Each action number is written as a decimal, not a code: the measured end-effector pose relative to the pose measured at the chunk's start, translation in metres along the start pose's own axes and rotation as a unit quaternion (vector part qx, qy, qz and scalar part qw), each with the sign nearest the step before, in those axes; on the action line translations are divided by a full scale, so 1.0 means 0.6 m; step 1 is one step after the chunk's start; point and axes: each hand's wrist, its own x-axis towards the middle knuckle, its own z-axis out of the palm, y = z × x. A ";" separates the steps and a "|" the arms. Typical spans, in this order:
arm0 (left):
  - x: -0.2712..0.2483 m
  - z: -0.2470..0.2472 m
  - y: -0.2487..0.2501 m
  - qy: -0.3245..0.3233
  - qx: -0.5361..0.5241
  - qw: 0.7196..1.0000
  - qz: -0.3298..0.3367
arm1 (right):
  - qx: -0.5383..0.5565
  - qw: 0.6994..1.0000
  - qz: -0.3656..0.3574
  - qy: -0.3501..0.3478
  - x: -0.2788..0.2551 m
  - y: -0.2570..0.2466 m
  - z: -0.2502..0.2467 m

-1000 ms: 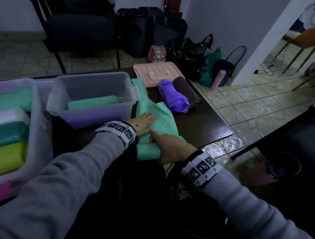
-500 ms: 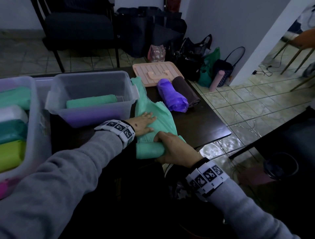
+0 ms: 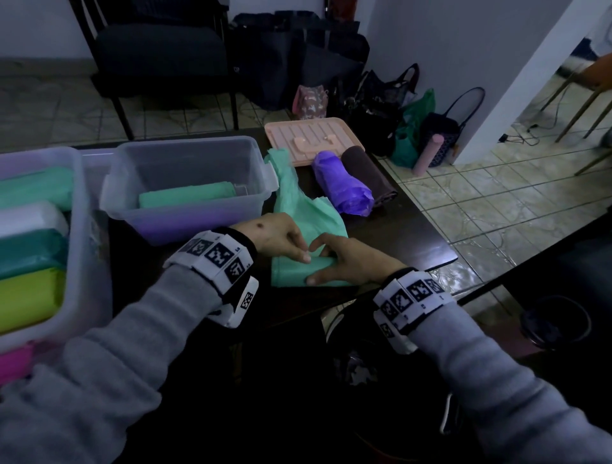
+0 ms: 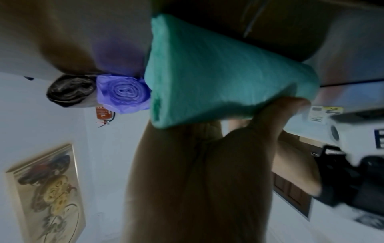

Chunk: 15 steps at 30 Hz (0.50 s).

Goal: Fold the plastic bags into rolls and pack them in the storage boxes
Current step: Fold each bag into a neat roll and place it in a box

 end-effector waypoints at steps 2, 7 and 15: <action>-0.002 0.000 -0.002 -0.022 0.003 1.000 -0.006 | 0.020 1.000 0.014 0.002 0.006 0.005 0.001; 0.008 -0.001 -0.001 -0.057 0.019 0.998 -0.002 | -0.058 0.998 0.004 -0.001 0.005 0.004 0.006; 0.023 -0.008 0.010 -0.112 0.117 0.987 -0.006 | -0.250 0.922 -0.091 0.280 -0.038 -0.013 0.109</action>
